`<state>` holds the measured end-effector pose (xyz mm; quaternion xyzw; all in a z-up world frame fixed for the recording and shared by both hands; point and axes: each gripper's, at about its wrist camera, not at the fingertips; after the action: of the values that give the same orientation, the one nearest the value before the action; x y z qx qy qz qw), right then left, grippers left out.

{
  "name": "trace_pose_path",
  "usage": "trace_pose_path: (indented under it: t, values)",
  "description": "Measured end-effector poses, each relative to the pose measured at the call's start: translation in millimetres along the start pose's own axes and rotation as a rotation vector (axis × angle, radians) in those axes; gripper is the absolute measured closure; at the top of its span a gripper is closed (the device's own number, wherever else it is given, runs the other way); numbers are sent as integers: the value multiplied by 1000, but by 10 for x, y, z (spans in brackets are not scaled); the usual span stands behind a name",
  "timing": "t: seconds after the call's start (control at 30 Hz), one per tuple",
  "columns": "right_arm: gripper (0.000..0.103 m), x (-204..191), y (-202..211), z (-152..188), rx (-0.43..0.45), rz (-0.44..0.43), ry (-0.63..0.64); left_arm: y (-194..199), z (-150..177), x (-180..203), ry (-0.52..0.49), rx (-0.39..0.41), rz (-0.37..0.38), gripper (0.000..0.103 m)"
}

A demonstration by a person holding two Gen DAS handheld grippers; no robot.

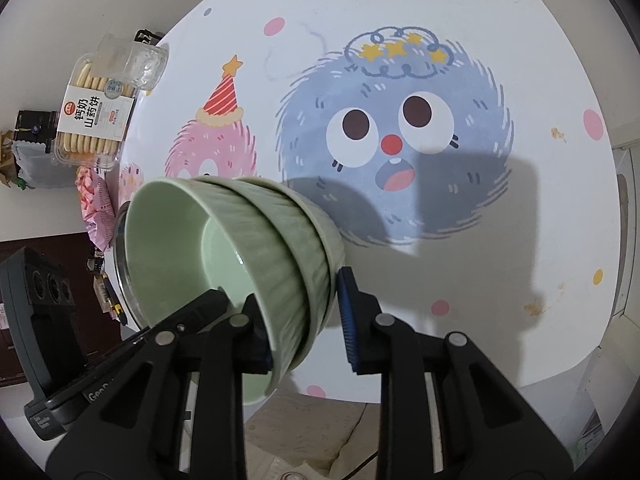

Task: Organize plates and bowls
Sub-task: 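Lift and carry the ceramic bowl stack with both tools over the steel bowls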

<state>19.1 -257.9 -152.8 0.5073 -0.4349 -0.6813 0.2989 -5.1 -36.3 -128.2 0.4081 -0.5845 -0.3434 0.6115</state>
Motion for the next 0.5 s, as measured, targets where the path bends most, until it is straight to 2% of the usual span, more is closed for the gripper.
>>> trace_pose_path:
  t: [0.5]
  values:
    - [76, -37, -5, 13, 11, 3, -8, 18, -25, -6, 3, 3, 4, 81]
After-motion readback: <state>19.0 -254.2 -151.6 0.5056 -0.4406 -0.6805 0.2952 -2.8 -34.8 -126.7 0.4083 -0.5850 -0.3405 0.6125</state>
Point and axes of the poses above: each gripper's, at about its wrist camera, not at the fingertips, and y roughly against the way its jaws point, x to its right, z to its underside, and after that the axes turned 8 degrees about -y, right-handed
